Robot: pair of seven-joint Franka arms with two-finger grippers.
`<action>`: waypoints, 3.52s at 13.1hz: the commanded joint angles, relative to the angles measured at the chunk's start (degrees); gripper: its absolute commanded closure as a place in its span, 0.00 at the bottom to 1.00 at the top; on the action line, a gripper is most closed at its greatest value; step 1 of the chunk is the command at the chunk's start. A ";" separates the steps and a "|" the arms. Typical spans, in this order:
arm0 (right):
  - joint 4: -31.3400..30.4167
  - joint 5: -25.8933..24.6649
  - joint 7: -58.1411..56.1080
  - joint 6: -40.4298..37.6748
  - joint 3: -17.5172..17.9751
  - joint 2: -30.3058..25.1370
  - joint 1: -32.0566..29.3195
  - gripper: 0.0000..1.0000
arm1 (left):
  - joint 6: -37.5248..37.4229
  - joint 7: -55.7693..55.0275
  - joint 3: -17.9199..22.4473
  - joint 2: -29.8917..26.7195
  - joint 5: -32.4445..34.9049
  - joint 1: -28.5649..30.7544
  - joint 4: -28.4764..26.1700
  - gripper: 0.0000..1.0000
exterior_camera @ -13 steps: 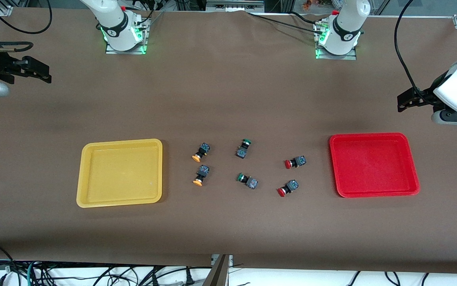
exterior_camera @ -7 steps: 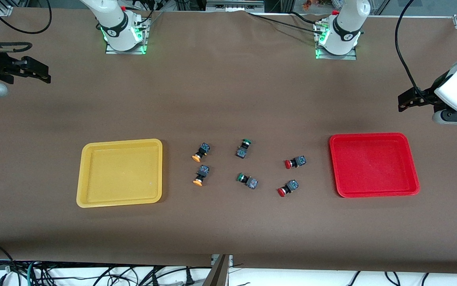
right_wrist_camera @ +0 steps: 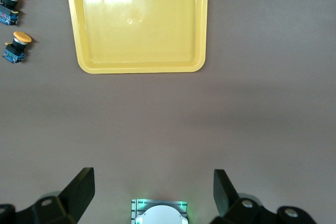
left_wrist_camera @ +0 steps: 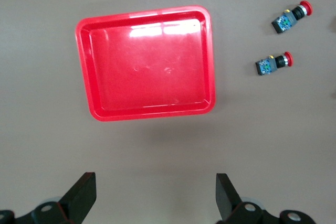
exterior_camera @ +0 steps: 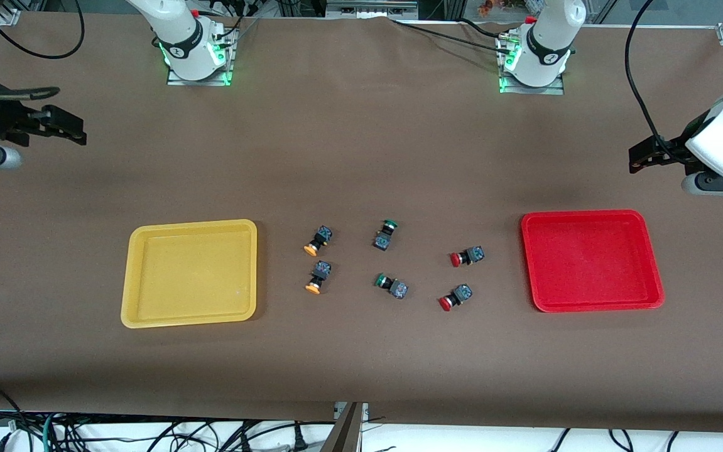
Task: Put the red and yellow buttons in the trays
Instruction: 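Move the right gripper toward yellow buttons while the left gripper approaches red buttons, then grasp a yellow button with the right gripper while the left grasps red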
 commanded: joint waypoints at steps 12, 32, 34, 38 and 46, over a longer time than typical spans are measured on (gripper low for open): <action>0.78 1.58 9.26 15.90 0.63 18.27 9.42 0.00 | 14.72 0.10 -0.78 25.29 -6.36 -11.10 0.50 0.00; 0.78 7.91 49.77 38.14 0.72 34.19 26.38 0.00 | 49.00 12.05 -0.87 46.83 5.15 -22.69 14.56 0.00; 0.69 8.00 51.28 40.42 0.72 36.12 27.44 0.00 | 49.34 13.27 -0.87 47.35 5.76 -22.78 14.21 0.00; 0.43 8.00 55.15 45.43 0.72 39.37 29.11 0.00 | 50.75 20.66 -0.87 48.84 7.00 -21.38 13.77 0.00; 0.43 8.00 57.71 49.31 0.72 41.66 30.43 0.94 | 50.31 25.29 -0.87 49.11 6.91 -19.98 11.84 0.93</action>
